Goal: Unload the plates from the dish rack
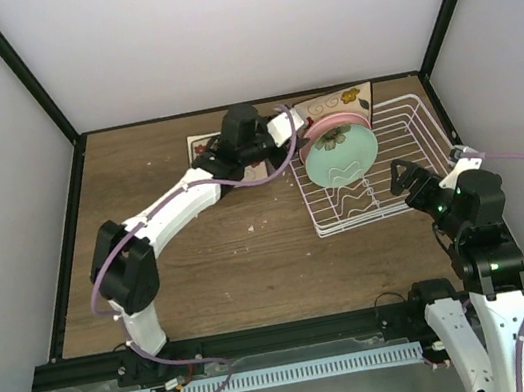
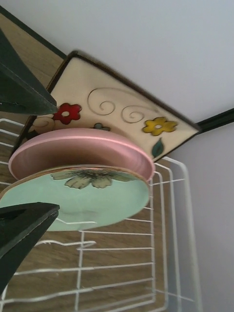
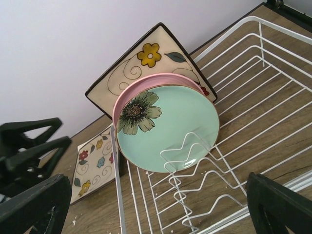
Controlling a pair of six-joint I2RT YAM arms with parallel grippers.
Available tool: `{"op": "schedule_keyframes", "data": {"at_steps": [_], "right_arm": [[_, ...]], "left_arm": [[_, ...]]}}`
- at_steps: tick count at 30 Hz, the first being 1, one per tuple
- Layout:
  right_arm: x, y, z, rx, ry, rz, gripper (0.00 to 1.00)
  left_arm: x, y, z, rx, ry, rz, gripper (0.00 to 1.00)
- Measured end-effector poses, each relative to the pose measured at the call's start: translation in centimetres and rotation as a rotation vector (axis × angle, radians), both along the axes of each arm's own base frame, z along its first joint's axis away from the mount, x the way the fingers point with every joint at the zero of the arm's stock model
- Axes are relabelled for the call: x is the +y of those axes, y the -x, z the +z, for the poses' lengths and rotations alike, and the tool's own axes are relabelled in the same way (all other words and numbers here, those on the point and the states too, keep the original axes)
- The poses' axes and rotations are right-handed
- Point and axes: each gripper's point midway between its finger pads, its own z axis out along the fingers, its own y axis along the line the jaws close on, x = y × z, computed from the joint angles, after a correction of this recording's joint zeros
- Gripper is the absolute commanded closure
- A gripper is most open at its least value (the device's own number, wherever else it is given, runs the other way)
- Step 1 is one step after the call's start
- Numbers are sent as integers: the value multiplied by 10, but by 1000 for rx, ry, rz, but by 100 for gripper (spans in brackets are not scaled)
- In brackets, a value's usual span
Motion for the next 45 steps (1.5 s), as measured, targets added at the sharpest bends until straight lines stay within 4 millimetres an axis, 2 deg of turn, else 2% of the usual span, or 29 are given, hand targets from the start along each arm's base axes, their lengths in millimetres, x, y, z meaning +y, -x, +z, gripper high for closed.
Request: {"op": "schedule_keyframes", "data": {"at_steps": [5, 9, 19, 31, 39, 43, 45], "right_arm": [[0, 3, -2, 4, -1, -1, 0], [0, 3, -6, 14, -1, -1, 0], [-1, 4, -8, 18, 17, 1, 0], [-2, 6, -12, 38, 30, -1, 0], [-3, 9, -15, 59, 40, -6, 0], [-5, 11, -9, 47, 50, -12, 0], [-6, 12, -6, 37, 56, -16, 0]], "left_arm": [[-17, -10, -43, -18, -92, -8, 51], [-28, -17, -58, -27, -124, -9, 52], [-43, -38, -66, -54, -136, 16, 55], [-54, -32, -72, -53, -143, -4, 61], [-64, -32, -97, -41, -182, -13, 60], [-65, -36, -106, -35, -194, -5, 60], [-67, -38, -106, -38, -194, -2, 64]]}}
